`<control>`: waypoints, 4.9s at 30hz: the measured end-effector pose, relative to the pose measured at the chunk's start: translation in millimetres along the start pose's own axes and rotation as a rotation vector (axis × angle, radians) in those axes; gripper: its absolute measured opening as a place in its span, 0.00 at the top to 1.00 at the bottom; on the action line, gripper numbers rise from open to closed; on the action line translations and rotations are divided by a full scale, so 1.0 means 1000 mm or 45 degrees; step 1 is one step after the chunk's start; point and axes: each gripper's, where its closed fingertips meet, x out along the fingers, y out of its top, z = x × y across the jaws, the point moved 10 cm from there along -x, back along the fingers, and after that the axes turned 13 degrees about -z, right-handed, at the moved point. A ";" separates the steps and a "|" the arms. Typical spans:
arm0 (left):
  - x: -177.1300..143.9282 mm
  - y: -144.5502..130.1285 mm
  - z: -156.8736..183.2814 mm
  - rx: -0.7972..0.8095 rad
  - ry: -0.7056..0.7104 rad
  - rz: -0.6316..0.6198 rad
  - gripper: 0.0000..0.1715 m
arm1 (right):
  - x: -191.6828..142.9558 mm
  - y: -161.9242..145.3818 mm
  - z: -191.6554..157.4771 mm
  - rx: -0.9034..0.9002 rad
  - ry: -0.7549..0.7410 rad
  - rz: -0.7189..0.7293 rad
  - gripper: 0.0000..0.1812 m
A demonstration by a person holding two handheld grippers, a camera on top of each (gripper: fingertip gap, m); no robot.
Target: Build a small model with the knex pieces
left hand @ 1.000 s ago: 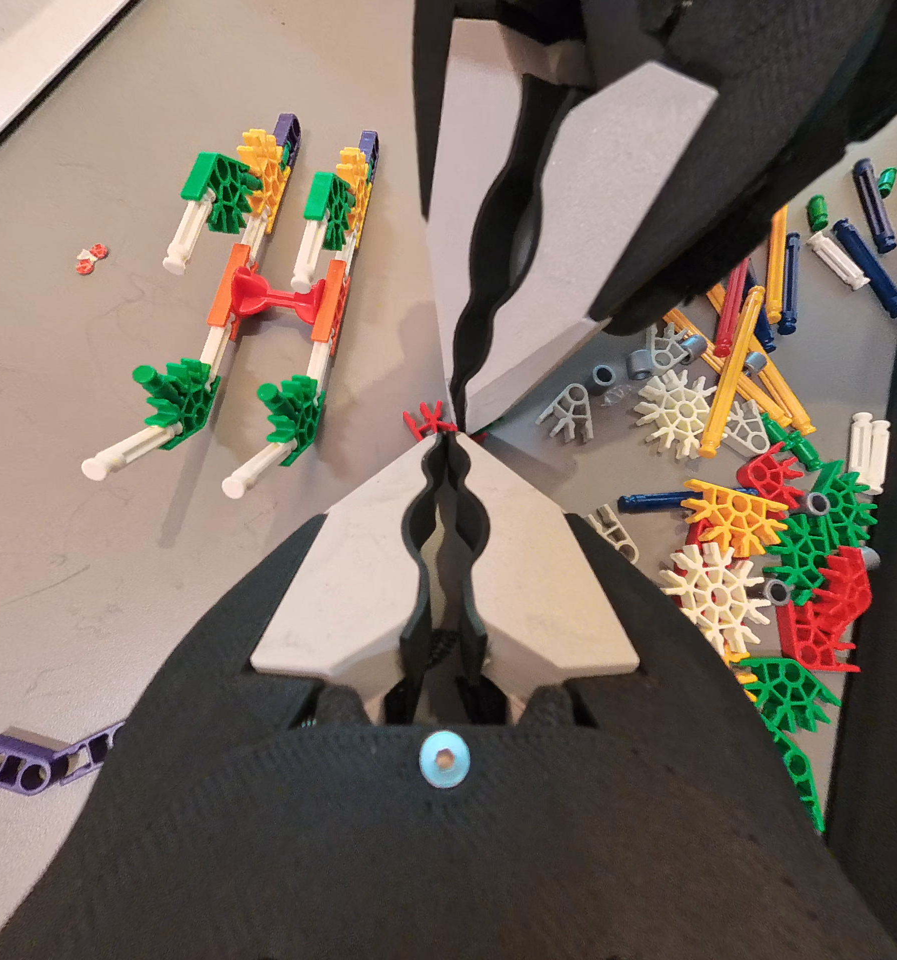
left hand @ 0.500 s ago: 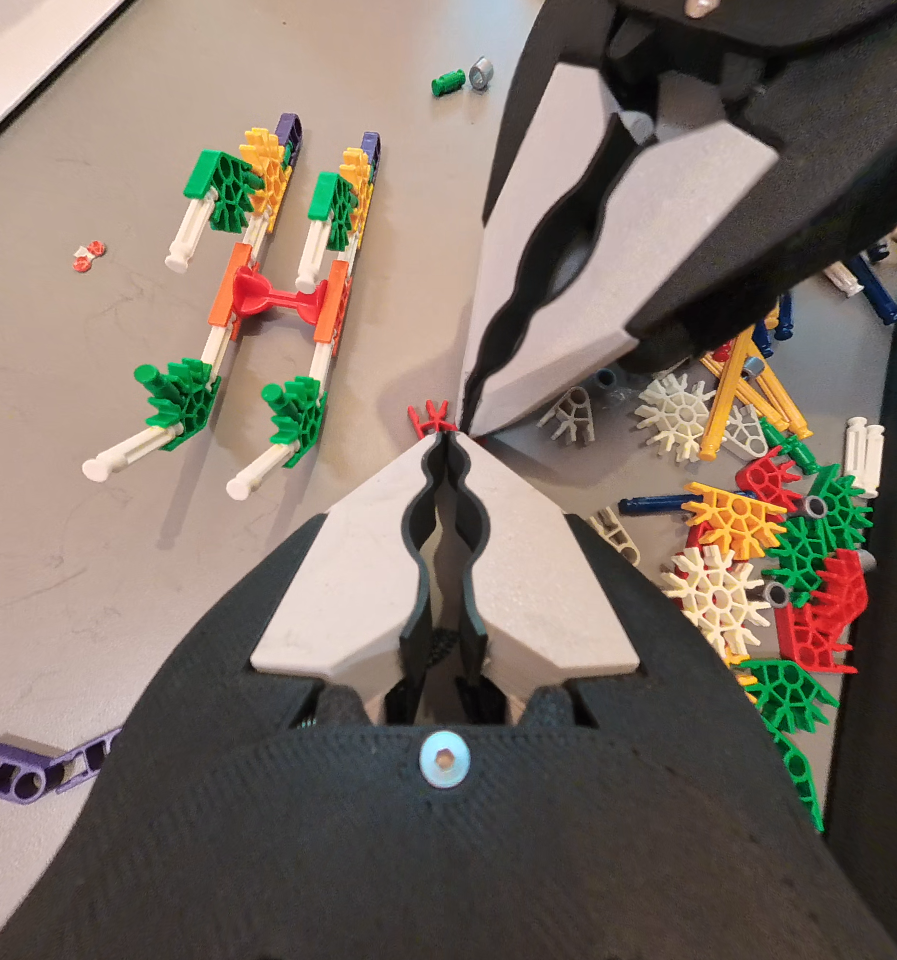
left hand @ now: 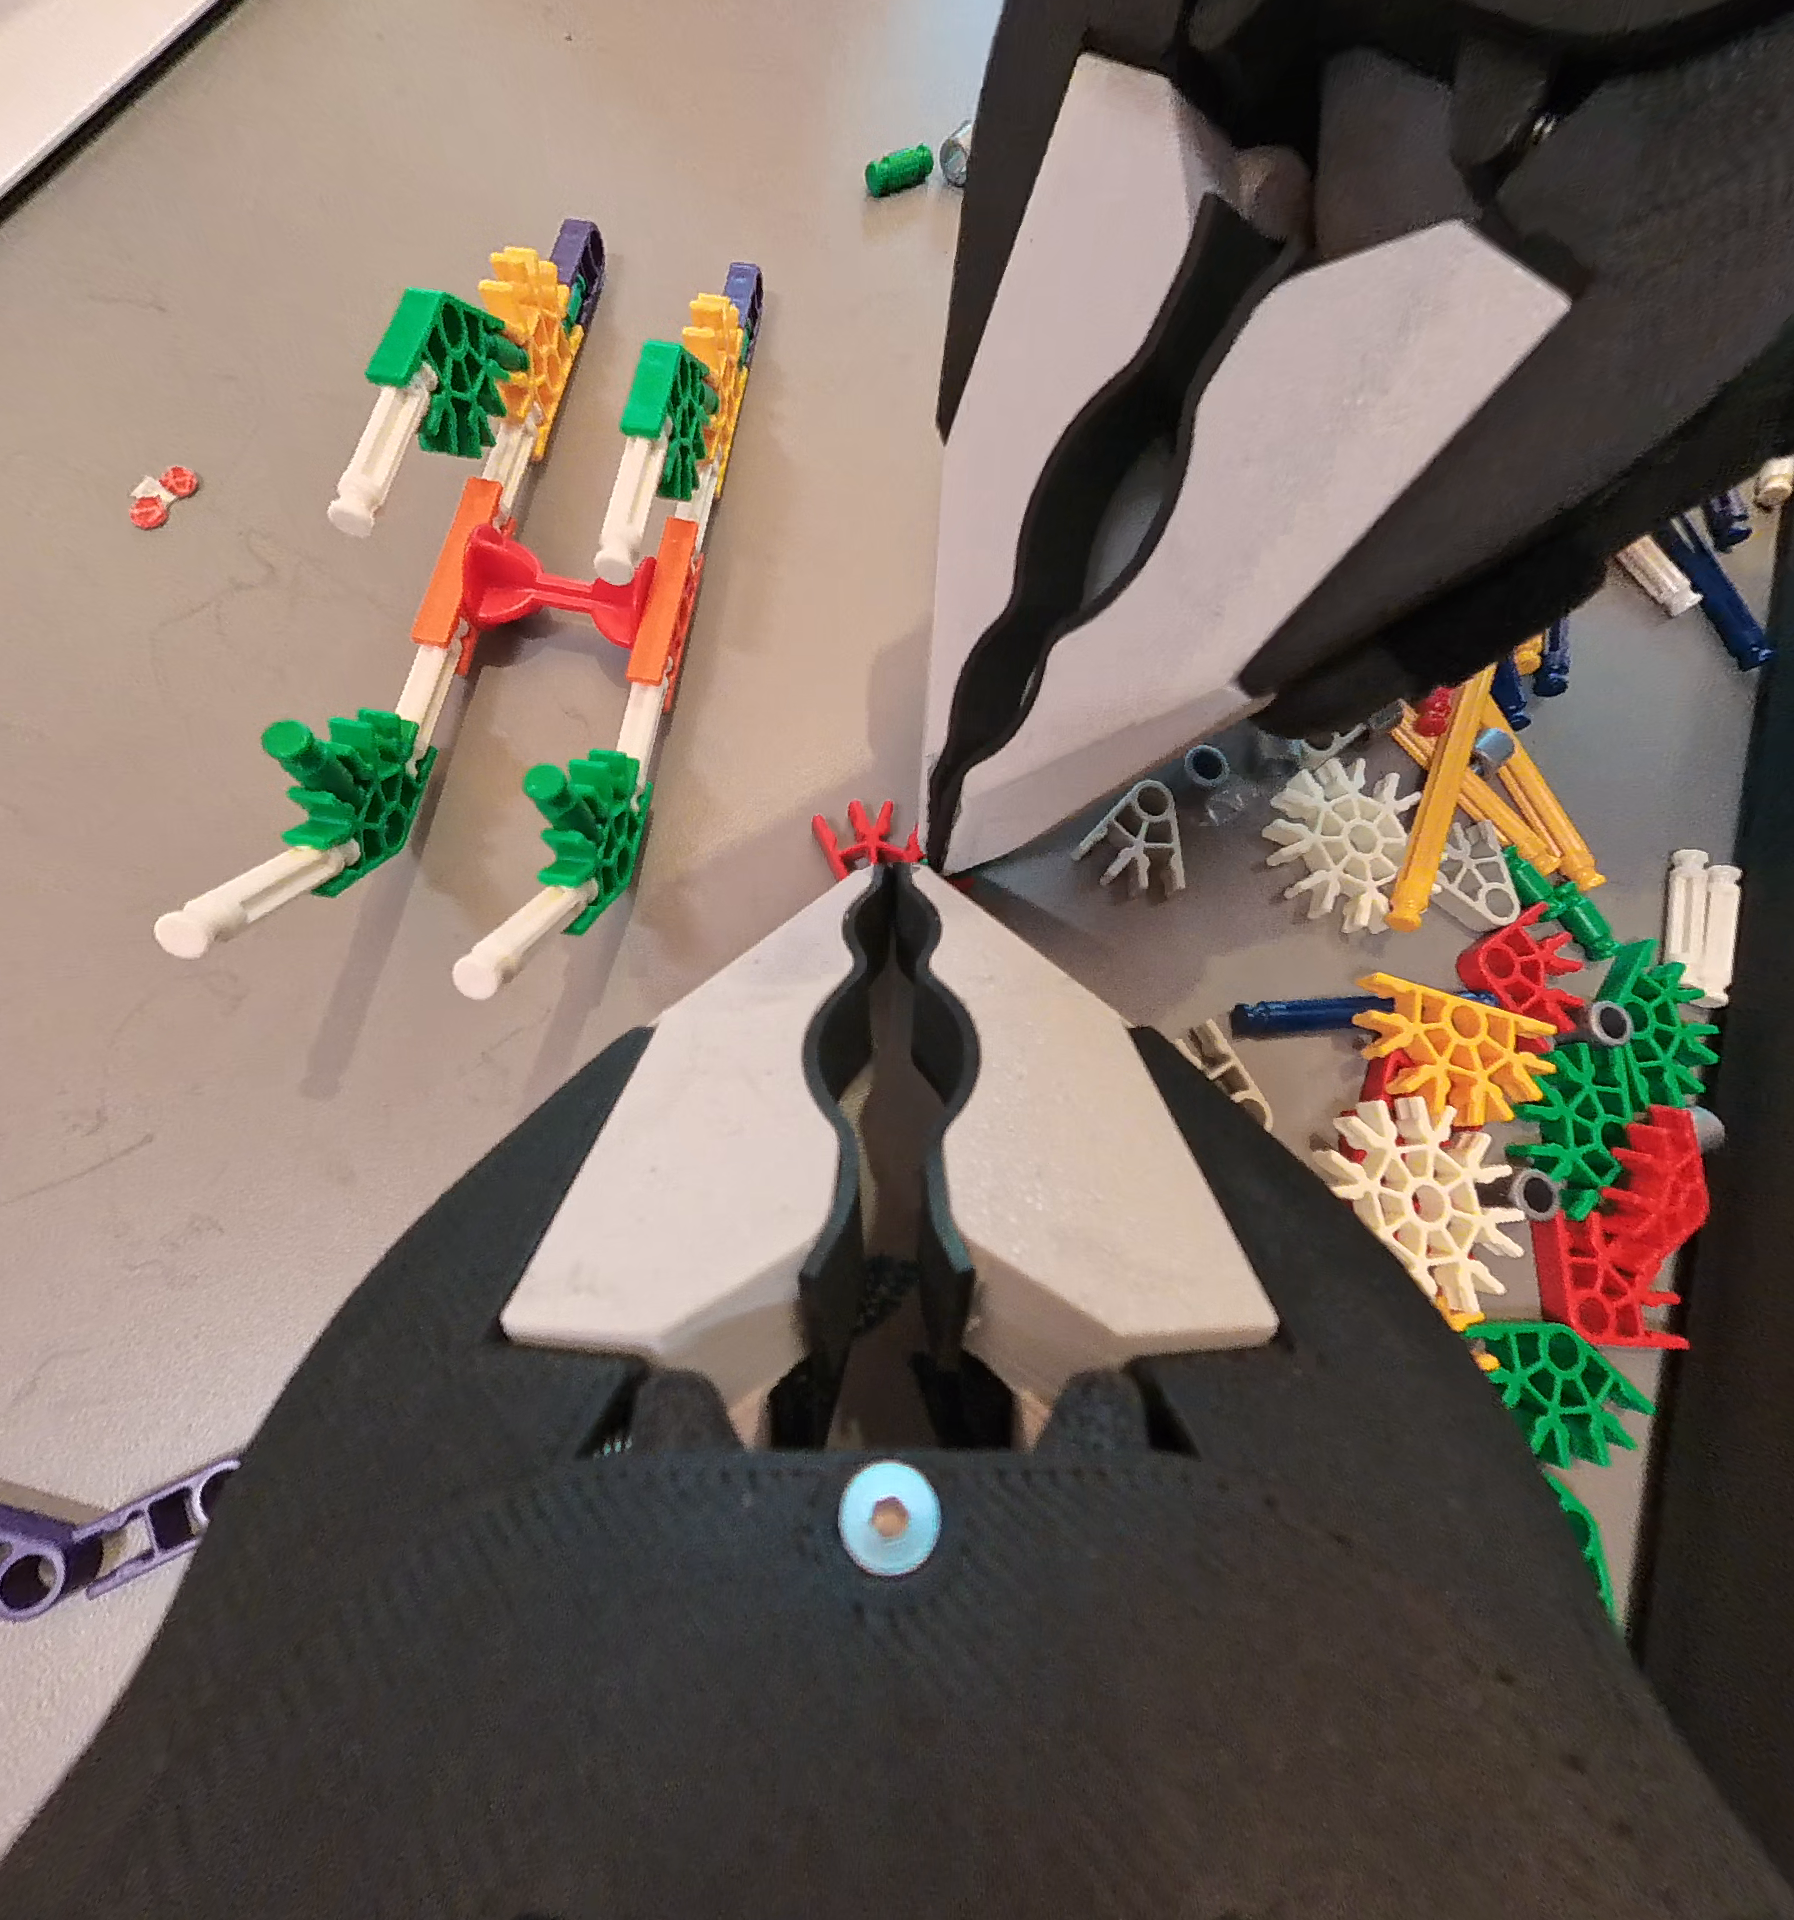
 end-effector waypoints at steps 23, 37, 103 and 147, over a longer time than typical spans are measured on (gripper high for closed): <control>0.001 0.001 0.000 0.018 -0.016 -0.003 1.00 | 0.011 -0.025 0.002 0.114 0.081 0.290 1.00; -0.014 -0.004 0.002 0.002 0.012 -0.010 0.97 | -0.039 -0.050 -0.023 0.018 -0.006 0.164 0.98; -0.029 -0.022 0.101 0.133 -0.084 -0.072 0.81 | -0.017 -0.105 -0.084 -0.001 -0.050 0.196 1.00; -0.051 -0.003 0.082 -0.558 -0.977 0.422 0.98 | -0.071 -0.085 -0.132 -0.280 -0.545 0.542 0.90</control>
